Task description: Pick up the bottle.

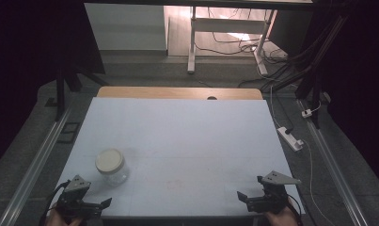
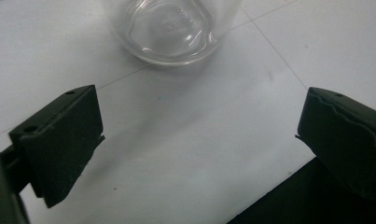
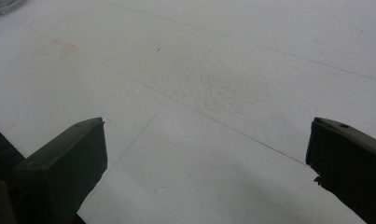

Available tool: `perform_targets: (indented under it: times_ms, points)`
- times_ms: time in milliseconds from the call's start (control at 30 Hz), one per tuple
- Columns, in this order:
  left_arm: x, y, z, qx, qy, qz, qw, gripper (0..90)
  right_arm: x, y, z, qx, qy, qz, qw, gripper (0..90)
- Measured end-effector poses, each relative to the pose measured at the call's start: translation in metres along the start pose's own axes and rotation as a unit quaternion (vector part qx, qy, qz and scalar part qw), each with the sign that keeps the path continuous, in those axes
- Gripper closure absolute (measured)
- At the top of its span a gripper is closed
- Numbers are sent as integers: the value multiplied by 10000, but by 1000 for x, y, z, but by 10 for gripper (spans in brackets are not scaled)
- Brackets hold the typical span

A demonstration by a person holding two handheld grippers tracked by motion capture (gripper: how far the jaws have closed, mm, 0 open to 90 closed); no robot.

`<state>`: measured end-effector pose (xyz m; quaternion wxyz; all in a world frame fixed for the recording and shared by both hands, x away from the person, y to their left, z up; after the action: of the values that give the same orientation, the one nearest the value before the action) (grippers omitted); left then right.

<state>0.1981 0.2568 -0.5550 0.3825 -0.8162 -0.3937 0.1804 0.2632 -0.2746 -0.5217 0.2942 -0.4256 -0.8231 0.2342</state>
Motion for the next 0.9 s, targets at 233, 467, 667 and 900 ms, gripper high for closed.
perform_targets:
  times_ms: [233,467,667,900]
  points:
    - [1,-1,0,-83,-31,75,9999,13,0,0,0,18,2,4,10000,0]
    - [3,-3,-2,-273,13,299,9992,4,0,1,0,47,4,2,10000,0]
    - [9,-5,-3,-379,5,289,9989,4,0,1,0,72,-1,-2,10000,0]
    - [11,-3,-12,-539,185,267,9980,15,0,1,0,81,3,-16,10000,0]
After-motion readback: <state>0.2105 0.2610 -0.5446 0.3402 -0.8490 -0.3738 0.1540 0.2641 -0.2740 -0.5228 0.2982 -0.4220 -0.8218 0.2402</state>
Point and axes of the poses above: each handheld gripper's, and its own axes: y roughly forward along the jaws, z roughly out of its underside, x roughly to its left, the point moved 4 cm from there along y, roughly forward along the jaws, and after that the axes turned 14 degrees about y, right-handed, at the moved point
